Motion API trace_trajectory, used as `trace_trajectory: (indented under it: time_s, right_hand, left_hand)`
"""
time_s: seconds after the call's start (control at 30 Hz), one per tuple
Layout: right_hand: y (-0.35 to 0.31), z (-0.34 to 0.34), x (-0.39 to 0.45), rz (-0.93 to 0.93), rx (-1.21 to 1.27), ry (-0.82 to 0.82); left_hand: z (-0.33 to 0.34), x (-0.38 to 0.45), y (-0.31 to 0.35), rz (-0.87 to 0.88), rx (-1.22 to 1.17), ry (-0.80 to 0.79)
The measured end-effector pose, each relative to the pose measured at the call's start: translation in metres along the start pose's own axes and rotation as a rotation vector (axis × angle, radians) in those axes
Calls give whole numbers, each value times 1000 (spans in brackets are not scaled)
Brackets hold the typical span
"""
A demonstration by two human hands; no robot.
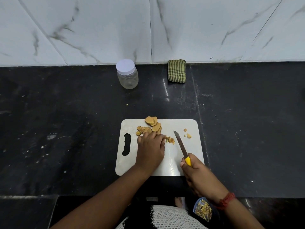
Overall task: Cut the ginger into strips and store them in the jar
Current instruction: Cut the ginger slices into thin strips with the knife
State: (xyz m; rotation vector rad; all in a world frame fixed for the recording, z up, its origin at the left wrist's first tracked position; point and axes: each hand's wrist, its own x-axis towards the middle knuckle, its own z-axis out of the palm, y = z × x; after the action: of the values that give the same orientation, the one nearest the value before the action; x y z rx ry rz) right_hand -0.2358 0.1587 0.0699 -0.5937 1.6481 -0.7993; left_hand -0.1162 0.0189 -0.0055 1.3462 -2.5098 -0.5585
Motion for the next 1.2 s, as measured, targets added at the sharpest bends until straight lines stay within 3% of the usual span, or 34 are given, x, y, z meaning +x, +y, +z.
trace_trajectory:
  time_s: [0.3, 0.47, 0.6, 0.73, 0.93, 1.2]
  right_hand:
    - [0, 1, 3, 17, 5, 10]
    - [-1, 0, 5, 17, 4, 12]
    - [-1, 1, 6, 23, 2, 34]
    - [-3, 0, 7, 1, -20, 64]
    - [-4, -6, 2, -25, -7, 96]
    - [0, -13, -3, -11, -2, 108]
  left_hand:
    - [-3, -7, -12, 8, -57, 51]
    - [-12, -13, -31, -56, -80, 154]
    - [-13, -10, -32, 88, 19, 177]
    - [-10, 6, -10, 239, 97, 121]
    - [-13, 28, 8, 190, 133, -46]
    - [-11, 32, 4, 191, 183, -90]
